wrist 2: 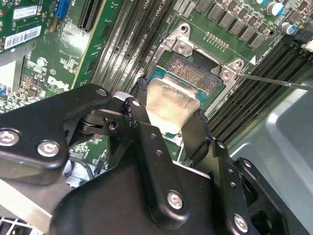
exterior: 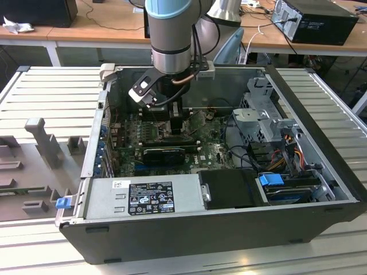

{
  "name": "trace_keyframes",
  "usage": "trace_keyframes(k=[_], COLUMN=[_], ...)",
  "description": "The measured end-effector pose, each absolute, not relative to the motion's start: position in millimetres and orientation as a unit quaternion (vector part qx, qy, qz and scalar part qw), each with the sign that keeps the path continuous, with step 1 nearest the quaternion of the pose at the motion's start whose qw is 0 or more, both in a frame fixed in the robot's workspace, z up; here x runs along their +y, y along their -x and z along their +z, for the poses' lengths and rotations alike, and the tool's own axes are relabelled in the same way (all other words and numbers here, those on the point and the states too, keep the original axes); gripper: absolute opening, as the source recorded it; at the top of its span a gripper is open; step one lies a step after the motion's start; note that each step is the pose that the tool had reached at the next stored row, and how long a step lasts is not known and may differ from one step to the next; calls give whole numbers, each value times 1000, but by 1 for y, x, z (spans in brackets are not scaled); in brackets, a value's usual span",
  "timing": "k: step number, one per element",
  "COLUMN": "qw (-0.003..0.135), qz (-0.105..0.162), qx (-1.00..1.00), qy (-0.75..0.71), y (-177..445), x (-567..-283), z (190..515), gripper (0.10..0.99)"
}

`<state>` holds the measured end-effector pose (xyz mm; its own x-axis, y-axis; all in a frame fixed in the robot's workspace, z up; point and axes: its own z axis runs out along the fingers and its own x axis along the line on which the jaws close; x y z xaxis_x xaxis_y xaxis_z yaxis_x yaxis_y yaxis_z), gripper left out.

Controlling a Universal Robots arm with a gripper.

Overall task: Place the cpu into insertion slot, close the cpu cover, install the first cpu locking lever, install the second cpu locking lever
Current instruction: 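Place the cpu into insertion slot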

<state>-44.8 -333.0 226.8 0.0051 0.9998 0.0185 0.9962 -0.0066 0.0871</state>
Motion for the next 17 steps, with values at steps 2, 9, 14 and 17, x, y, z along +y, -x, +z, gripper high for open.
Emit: trace_keyframes(k=[2, 9, 14, 17], qw=[24, 24, 25, 25], qz=[37, 37, 37, 37], qx=[705, 704, 700, 699], qy=[-707, -709, -712, -714], y=[47, 49, 49, 49], x=[-333, -323, -322, -322], z=[224, 213, 208, 205], gripper=[529, 529, 529, 529])
